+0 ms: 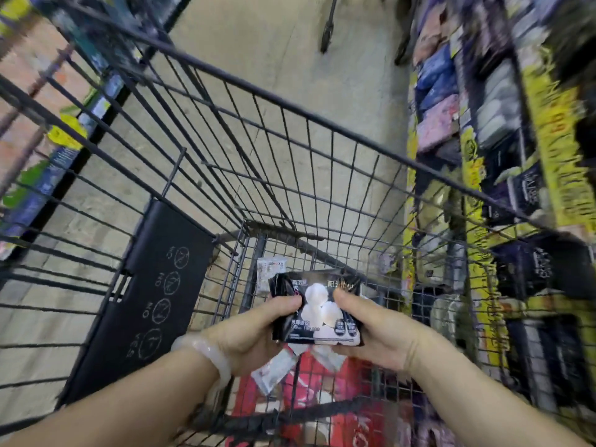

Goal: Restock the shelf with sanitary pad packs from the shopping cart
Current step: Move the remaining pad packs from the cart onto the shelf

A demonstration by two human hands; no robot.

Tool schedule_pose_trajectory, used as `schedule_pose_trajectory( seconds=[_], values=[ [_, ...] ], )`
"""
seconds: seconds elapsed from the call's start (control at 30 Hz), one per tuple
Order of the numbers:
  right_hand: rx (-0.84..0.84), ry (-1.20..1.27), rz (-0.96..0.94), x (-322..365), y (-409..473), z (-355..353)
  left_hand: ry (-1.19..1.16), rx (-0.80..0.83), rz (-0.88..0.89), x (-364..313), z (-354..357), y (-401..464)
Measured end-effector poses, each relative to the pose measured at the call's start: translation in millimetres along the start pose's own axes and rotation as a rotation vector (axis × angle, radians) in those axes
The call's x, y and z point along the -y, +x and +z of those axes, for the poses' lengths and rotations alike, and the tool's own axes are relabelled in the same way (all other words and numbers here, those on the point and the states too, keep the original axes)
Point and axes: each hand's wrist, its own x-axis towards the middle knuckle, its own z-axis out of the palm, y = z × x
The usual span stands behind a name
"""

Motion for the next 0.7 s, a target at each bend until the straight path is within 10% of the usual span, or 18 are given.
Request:
schedule_pose_trajectory(
  seconds=[0.47, 0.7],
  values=[
    [-0.118, 0.059, -0.216, 63, -1, -18, 0.17, -0.118, 0.1, -90, 71, 15],
    [-0.058, -0.157, -0.043, 27, 42, -34, -0.16, -0.146, 0.08, -6, 26, 26]
  ],
)
